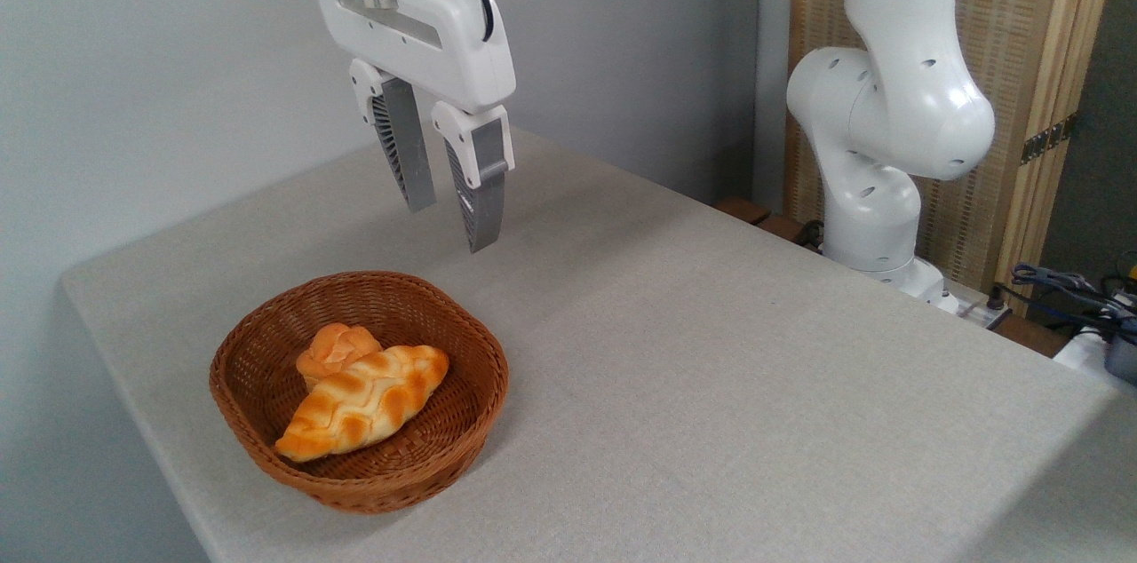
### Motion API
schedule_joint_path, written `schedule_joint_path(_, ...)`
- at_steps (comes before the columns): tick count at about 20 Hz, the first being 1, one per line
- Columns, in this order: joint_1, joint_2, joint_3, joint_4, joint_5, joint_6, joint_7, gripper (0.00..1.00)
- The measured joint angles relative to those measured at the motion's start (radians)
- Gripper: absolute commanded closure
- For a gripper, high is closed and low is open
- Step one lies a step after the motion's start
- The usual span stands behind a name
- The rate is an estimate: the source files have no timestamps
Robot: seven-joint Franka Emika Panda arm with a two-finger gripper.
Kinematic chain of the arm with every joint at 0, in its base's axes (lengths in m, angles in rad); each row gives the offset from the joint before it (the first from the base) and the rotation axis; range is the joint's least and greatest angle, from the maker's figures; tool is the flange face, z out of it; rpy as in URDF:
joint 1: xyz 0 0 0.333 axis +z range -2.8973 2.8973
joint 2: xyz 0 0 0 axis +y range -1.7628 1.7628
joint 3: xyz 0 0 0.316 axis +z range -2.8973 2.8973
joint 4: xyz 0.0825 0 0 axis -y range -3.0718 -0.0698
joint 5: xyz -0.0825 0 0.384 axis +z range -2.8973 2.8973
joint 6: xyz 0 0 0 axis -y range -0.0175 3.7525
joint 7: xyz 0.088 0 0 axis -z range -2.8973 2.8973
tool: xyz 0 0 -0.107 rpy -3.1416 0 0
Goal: Put bread into the basket
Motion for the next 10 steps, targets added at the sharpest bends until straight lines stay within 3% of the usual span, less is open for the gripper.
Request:
schedule_joint_path(5,0.005,0.001,-0.001,0.000,0.000,-0.001,0.000,0.00)
schedule_joint_path(10,0.039,0.001,-0.043,0.000,0.003,-0.002,0.000,0.00)
